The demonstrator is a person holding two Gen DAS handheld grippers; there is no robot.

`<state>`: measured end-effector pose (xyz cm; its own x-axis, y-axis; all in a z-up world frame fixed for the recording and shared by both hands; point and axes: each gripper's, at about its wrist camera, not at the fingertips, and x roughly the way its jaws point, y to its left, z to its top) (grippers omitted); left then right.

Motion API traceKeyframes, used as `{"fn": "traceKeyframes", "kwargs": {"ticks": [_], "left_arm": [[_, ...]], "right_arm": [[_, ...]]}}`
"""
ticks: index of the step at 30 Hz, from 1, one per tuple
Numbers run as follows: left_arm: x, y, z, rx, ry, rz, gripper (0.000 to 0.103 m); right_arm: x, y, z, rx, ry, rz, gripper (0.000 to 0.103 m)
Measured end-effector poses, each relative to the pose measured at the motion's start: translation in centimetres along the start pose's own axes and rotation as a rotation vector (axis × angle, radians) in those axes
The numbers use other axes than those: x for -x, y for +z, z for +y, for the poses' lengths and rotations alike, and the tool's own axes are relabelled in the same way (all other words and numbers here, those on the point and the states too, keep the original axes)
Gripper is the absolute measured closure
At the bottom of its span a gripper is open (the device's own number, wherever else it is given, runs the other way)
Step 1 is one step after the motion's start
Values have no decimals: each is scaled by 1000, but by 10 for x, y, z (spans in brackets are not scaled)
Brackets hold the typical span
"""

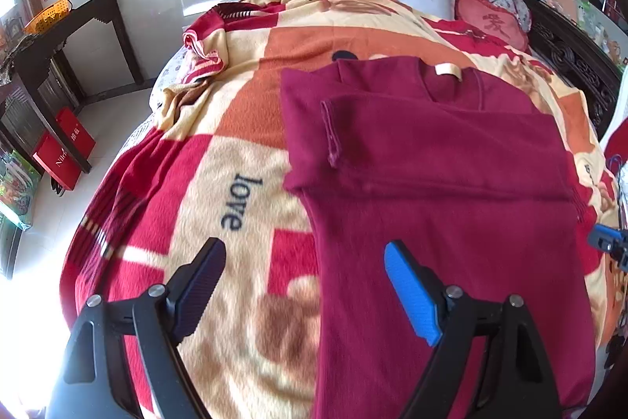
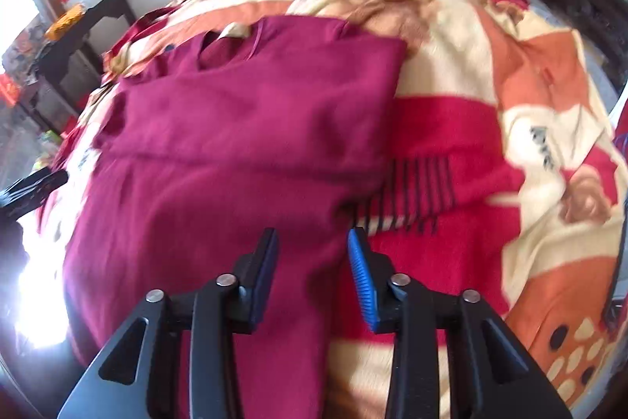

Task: Fold small clothes
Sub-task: 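Grasp the sweatshirt hem with both grippers and lift it toward the collar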

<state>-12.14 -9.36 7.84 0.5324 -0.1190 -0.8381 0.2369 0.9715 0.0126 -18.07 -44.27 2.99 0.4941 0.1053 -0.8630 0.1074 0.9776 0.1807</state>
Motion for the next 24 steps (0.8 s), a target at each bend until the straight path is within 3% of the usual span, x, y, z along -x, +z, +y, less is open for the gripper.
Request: {"fn": "traceKeyframes", "kwargs": {"ticks": [5,12,18,24], "left_arm": [[14,-25,1,-3,-44,16,16],[26,-66,5,-9,-81,67,16],[38,-104,7,-37,-106,111,16],[43,-143,13,-19,-143,191,16]], "right_arm": [[10,-38,-6,-40,78,46,79],[9,-92,-3,-12,84,123,78],[24,-120,-5,11,115,127,77],[43,-140,-2,28,224,155,76]]}}
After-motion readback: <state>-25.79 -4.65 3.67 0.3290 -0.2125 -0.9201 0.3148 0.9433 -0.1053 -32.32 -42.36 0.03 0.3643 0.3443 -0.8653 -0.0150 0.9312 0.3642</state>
